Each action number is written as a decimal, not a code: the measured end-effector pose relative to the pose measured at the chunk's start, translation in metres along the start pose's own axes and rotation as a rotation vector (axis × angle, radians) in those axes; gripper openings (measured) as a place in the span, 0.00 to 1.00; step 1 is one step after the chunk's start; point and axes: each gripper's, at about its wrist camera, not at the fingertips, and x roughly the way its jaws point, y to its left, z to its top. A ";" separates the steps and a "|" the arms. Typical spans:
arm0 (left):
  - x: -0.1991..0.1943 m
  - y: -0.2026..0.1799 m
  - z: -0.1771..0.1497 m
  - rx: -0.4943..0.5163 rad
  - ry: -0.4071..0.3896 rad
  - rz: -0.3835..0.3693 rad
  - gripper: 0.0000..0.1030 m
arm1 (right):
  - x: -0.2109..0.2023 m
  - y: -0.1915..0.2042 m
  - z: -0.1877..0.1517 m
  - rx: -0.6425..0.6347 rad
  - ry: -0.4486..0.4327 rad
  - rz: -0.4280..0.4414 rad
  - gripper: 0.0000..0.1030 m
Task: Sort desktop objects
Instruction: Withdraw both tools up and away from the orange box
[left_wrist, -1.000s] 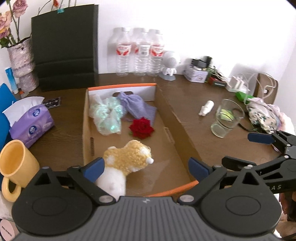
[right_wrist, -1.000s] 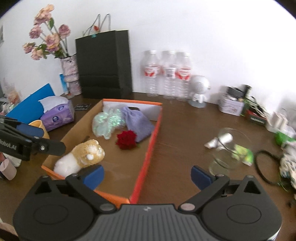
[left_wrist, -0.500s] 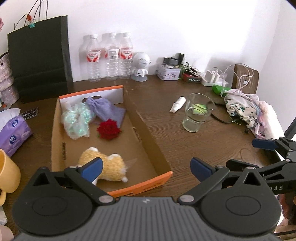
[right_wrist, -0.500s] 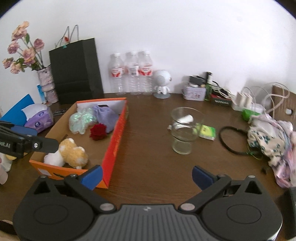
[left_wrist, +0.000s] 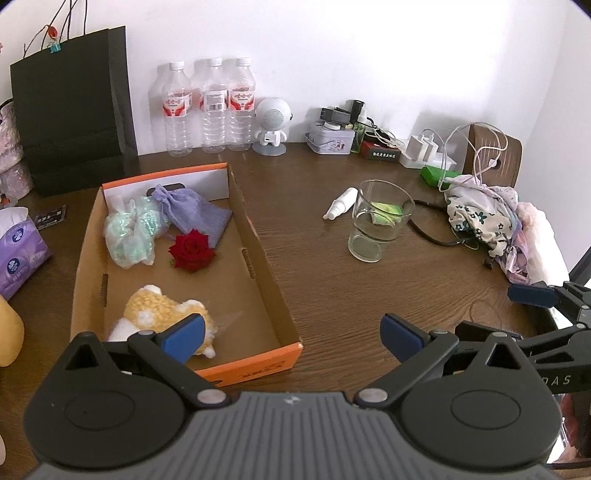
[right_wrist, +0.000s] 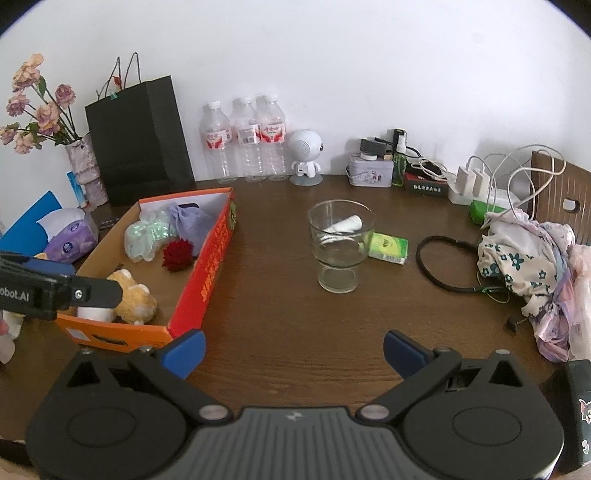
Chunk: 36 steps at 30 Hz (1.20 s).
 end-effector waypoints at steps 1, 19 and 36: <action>0.001 -0.003 0.001 -0.001 0.000 0.000 1.00 | 0.000 -0.003 0.000 0.000 0.003 0.002 1.00; 0.032 -0.044 0.021 -0.010 0.027 0.024 1.00 | 0.012 -0.060 0.013 -0.021 0.043 0.015 1.00; 0.094 -0.068 0.067 0.137 0.059 0.050 1.00 | 0.074 -0.119 0.044 -0.157 0.089 0.035 1.00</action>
